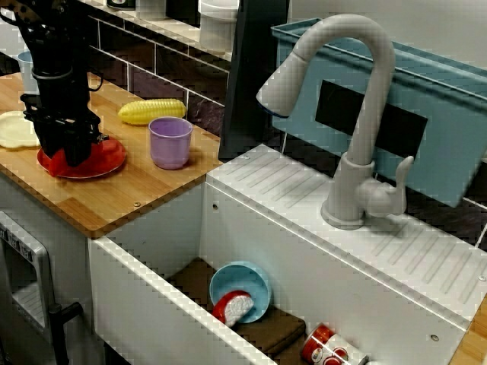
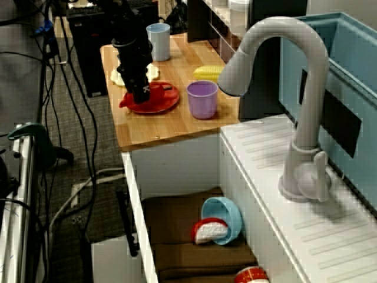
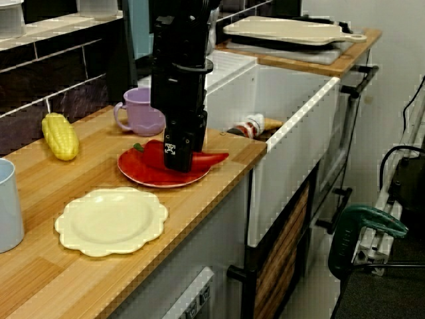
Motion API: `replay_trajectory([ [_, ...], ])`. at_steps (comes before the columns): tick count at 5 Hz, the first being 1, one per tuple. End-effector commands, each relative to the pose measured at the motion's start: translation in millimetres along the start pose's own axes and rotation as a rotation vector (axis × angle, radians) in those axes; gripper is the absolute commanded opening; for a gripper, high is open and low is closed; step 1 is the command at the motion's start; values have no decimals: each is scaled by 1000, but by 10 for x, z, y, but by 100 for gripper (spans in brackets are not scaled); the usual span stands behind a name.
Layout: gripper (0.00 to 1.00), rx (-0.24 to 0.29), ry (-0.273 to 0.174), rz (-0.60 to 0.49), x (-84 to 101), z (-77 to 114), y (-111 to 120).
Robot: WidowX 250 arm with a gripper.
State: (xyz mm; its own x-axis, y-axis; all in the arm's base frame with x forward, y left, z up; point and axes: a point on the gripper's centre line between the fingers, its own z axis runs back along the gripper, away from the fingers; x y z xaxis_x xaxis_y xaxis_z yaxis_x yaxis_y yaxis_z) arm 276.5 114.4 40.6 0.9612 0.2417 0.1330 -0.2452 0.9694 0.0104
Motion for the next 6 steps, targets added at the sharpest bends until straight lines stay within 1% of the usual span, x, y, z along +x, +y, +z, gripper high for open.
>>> replay_trajectory([
  [1,0,1,-57,72,107,466,164],
  [2,0,4,-54,73,110,567,296],
  [3,0,21,-60,70,134,583,469],
  [4,0,62,-69,83,177,563,645],
  [5,0,64,-65,117,235,538,871],
  [6,0,62,-81,131,266,514,1026],
])
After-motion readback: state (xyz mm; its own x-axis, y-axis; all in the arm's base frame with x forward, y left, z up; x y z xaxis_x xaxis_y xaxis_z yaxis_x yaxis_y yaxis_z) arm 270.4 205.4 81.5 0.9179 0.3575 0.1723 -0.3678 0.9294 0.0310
